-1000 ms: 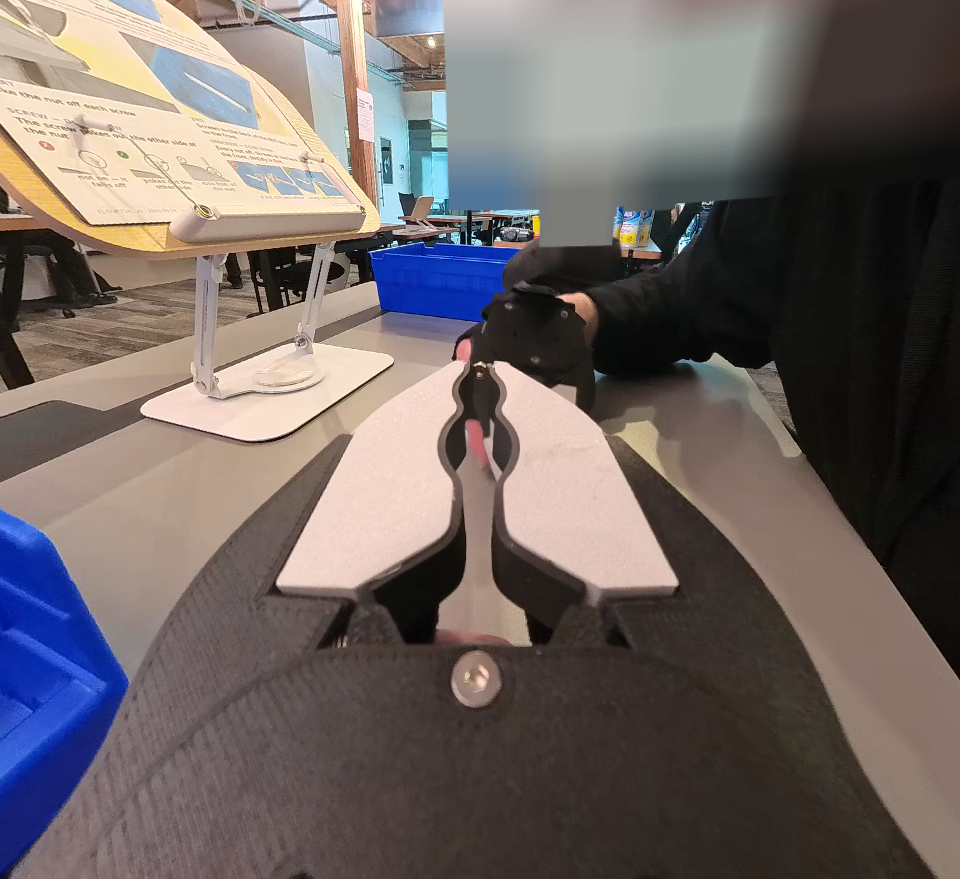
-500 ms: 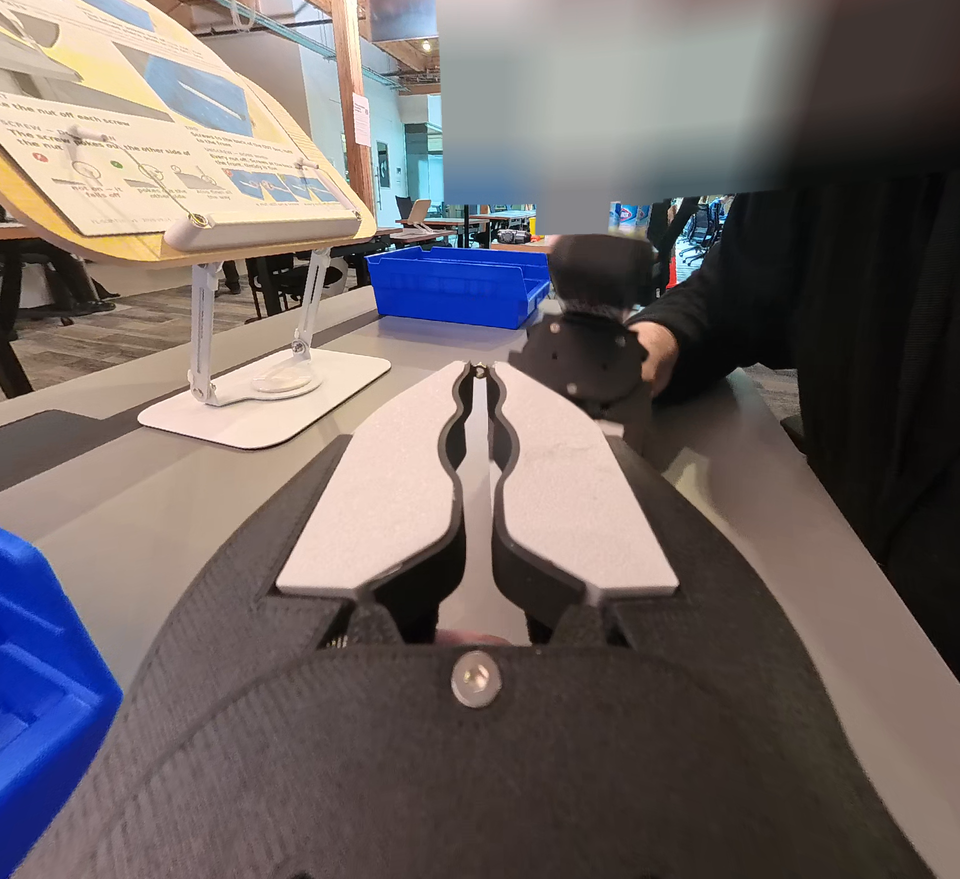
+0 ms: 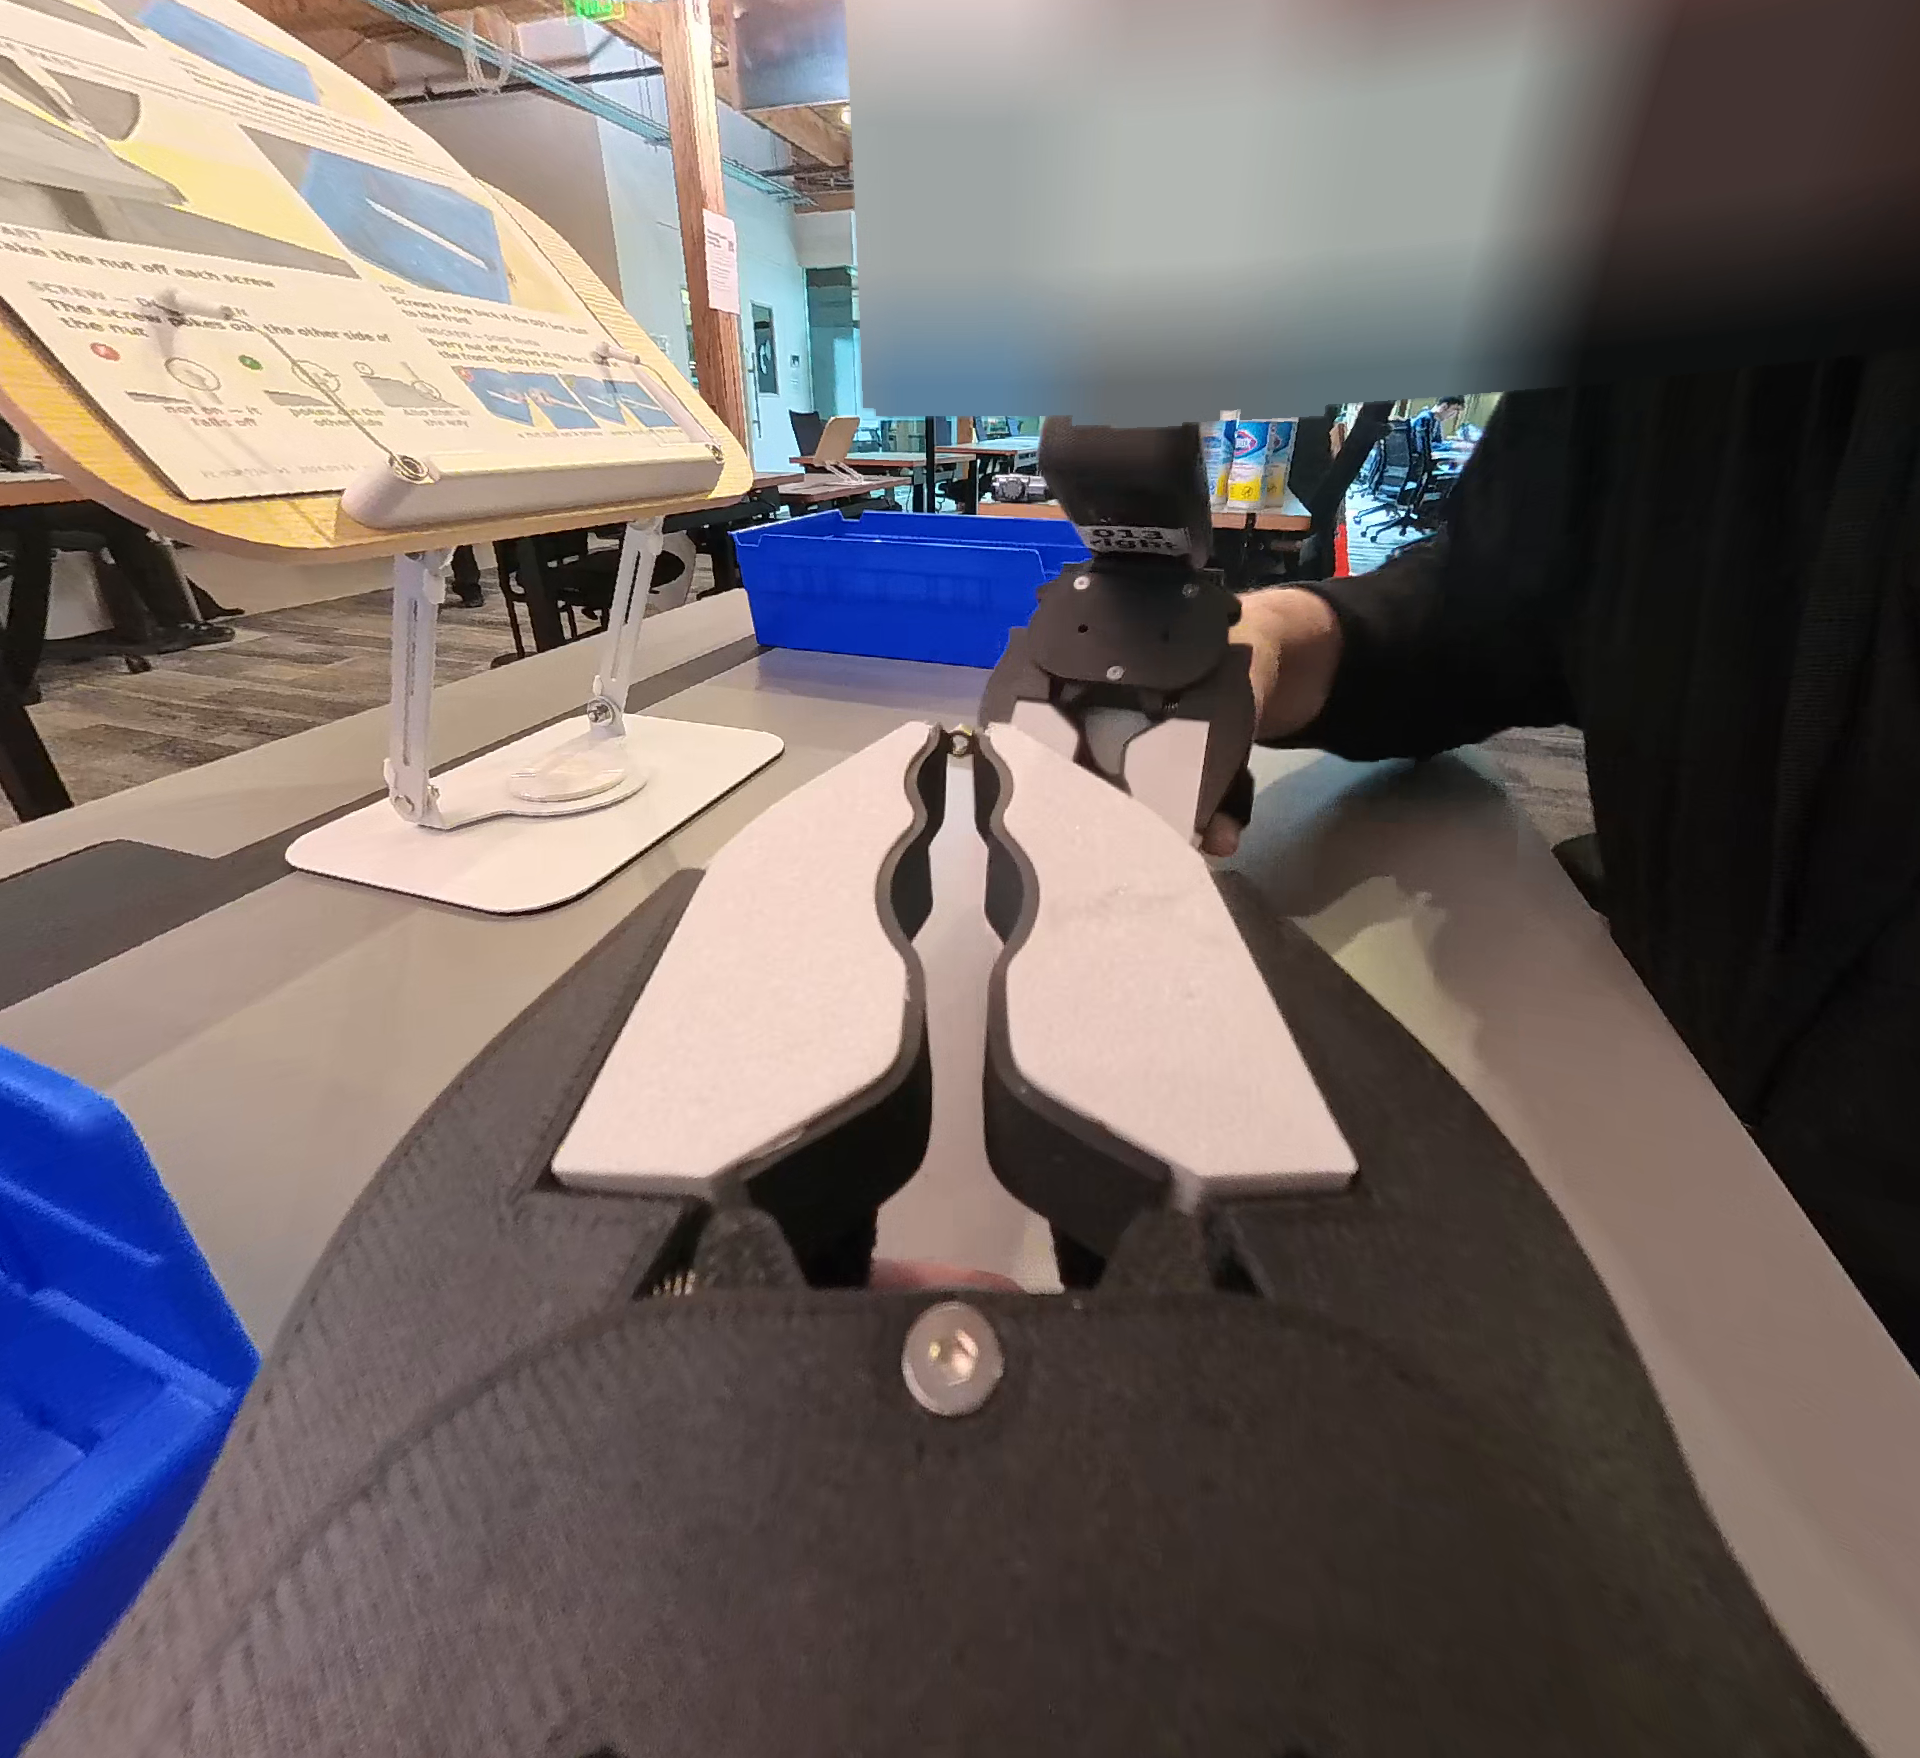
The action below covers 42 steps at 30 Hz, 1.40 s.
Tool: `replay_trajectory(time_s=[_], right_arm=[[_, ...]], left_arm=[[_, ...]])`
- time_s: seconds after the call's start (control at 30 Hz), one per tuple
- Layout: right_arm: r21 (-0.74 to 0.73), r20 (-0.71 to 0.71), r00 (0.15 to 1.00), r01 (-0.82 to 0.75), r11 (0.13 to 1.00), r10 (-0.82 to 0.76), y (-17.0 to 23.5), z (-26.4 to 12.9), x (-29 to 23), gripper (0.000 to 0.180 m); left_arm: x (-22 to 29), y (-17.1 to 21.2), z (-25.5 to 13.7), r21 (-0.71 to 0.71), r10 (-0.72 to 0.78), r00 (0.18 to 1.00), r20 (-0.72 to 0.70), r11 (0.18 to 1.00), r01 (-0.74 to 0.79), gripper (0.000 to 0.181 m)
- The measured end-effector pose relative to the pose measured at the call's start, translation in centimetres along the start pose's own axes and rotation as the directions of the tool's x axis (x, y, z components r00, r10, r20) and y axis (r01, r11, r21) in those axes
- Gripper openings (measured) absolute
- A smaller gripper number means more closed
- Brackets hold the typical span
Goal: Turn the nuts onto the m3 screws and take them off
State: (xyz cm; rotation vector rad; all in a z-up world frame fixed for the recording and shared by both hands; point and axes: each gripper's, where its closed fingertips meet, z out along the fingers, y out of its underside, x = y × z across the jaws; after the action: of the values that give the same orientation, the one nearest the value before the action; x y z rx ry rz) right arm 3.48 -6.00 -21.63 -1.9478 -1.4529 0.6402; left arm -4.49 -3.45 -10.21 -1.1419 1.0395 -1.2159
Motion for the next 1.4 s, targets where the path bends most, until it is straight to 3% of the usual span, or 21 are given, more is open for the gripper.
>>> replay_trajectory(time_s=[0.23, 0.3, 0.4, 0.53, 0.67, 0.83, 0.9, 1.0, 1.2, 1.4], right_arm=[[-0.045, -0.075, 0.997, 0.001, 0.999, -0.004, 4.0, -1.3, 2.0, 0.027], [0.048, -0.089, 0.996, 0.023, 0.999, -0.018, 3.0, -1.2, 2.6, 0.024], [0.041, -0.078, 0.987, 0.141, 0.989, -0.137, 1.7, -0.1, 4.1, 0.028], [0.119, 0.105, 0.934, 0.33, 0.936, -0.343, -1.4, 1.9, 4.0, 0.029], [0.026, 0.277, 0.831, 0.496, 0.868, -0.483, -0.6, 4.3, 4.8, 0.022], [0.037, 0.425, 0.77, 0.511, 0.859, -0.476, 0.1, 4.0, 4.1, 0.003], [0.042, 0.43, 0.764, 0.516, 0.856, -0.481, 0.3, 3.7, 3.8, 0.007], [0.024, 0.396, 0.804, 0.474, 0.88, -0.444, 0.4, 3.6, 4.1, 0.014], [0.016, 0.333, 0.862, 0.4, 0.917, -0.382, 1.2, 2.8, 4.0, 0.005], [0.025, 0.299, 0.864, 0.416, 0.909, -0.404, 1.2, 2.8, 4.1, 0.002]], left_arm=[[0.1, 0.3, 0.2, -0.011, -0.005, 1.0, 0.001, 1.0, 0.005, 0.004], [0.1, 0.2, 0.3, -0.009, -0.005, 1.0, 0.002, 1.0, 0.005, 0.004], [0.0, 0.4, 0.5, -0.016, -0.009, 1.0, 0.0, 1.0, 0.009, 0.004], [-0.1, 0.5, 0.4, -0.015, -0.006, 1.0, 0.013, 1.0, 0.006, 0.004], [-0.4, 0.3, 0.2, -0.013, -0.008, 1.0, 0.017, 1.0, 0.009, 0.004], [-0.4, 0.5, 0.0, -0.006, -0.017, 1.0, 0.004, 1.0, 0.017, 0.004], [-0.4, 0.5, 0.0, -0.005, -0.016, 1.0, 0.0, 1.0, 0.016, 0.004], [-0.4, 0.4, -0.1, 0.003, -0.014, 1.0, -0.002, 1.0, 0.014, 0.004], [0.0, 0.4, 0.2, 0.003, -0.015, 1.0, -0.004, 1.0, 0.015, 0.004], [-0.3, 1.1, 0.3, -0.034, -0.018, 1.0, 0.009, 0.999, 0.019, 0.004]])
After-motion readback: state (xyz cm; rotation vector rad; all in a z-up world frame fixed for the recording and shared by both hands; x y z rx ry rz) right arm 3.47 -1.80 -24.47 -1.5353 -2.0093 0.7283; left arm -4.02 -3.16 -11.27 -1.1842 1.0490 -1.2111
